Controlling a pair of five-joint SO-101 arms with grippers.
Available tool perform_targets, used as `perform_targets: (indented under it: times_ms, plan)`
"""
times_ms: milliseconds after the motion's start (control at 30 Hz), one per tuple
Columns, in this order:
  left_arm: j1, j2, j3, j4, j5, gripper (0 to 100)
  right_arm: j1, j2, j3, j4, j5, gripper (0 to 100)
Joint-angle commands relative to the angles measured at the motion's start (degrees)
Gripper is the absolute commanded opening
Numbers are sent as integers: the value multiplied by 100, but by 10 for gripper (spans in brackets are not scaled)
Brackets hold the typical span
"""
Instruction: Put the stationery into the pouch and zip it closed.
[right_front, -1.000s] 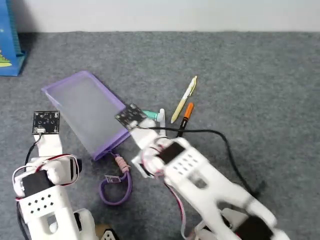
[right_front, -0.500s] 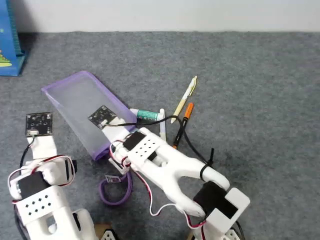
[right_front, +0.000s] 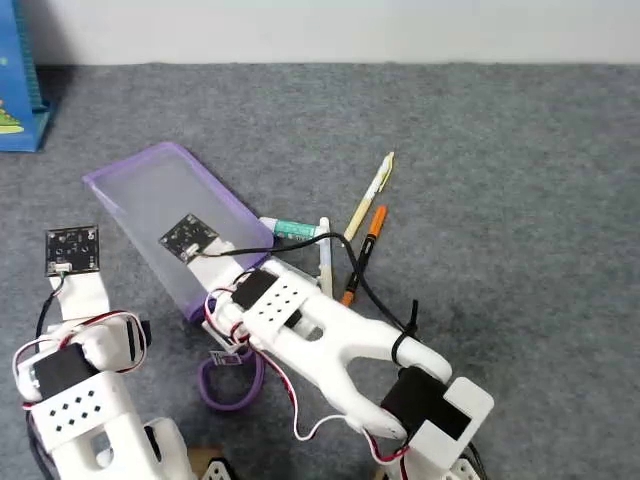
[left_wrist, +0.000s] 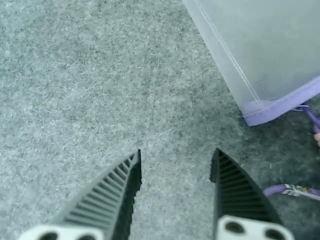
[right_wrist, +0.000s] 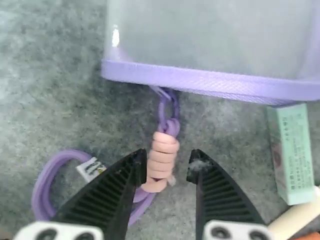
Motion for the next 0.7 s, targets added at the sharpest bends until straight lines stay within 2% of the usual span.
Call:
perform_targets:
  times_ms: [0, 267, 333, 433, 667]
  plan:
    - [-18, 35, -57, -123, -9, 222, -57, 66, -316, -13, -70, 154]
    - [-18, 35, -40, -105, -9, 222, -22, 804, -396, -215, -44, 153]
    - [-18, 35, -40, -105, -9, 222, -4, 787, -431, -207, -26, 117]
    - [-18, 35, -40, -105, -9, 222, 66, 655, -492, -207, 18, 2]
    - [-18, 35, -40, -105, -9, 222, 215, -286, -457, 207, 273, 9]
